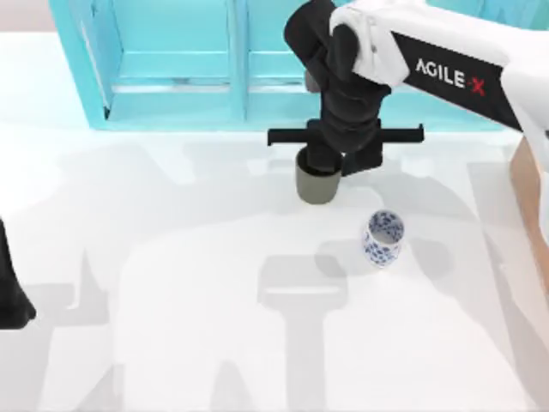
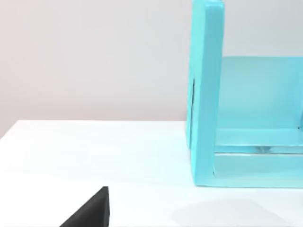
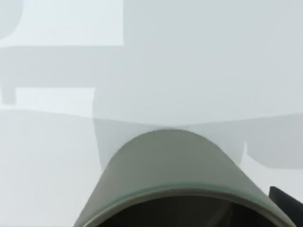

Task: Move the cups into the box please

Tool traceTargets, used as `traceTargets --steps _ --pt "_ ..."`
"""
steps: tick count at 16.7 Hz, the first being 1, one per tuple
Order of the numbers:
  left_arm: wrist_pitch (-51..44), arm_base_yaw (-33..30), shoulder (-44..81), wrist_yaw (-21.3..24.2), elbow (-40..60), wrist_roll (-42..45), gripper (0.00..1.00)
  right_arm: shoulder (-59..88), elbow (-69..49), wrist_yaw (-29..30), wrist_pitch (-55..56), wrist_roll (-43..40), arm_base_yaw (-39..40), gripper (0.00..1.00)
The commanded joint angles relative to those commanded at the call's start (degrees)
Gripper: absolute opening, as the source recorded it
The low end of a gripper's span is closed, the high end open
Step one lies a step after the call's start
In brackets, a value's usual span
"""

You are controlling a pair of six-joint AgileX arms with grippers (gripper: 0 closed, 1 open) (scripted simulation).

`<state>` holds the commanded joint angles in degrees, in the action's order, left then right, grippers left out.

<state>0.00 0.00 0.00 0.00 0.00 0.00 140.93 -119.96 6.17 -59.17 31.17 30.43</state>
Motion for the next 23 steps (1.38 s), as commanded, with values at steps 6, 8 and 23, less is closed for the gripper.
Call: traceTargets --steps 6,8,23 --pt "0.00 0.00 0.00 0.00 0.00 0.00 1.00 -3.79 0.55 -0.60 -3.00 -2.92 -2.88 0.00" --pt "0.00 0.00 0.00 0.00 0.00 0.00 1.00 -5.53 0.58 -0.84 -4.14 -4.02 -4.22 0.00" --pt "0.00 0.00 0.00 0.00 0.00 0.00 1.00 -13.78 1.46 -2.06 -11.42 -10.85 -10.68 0.00"
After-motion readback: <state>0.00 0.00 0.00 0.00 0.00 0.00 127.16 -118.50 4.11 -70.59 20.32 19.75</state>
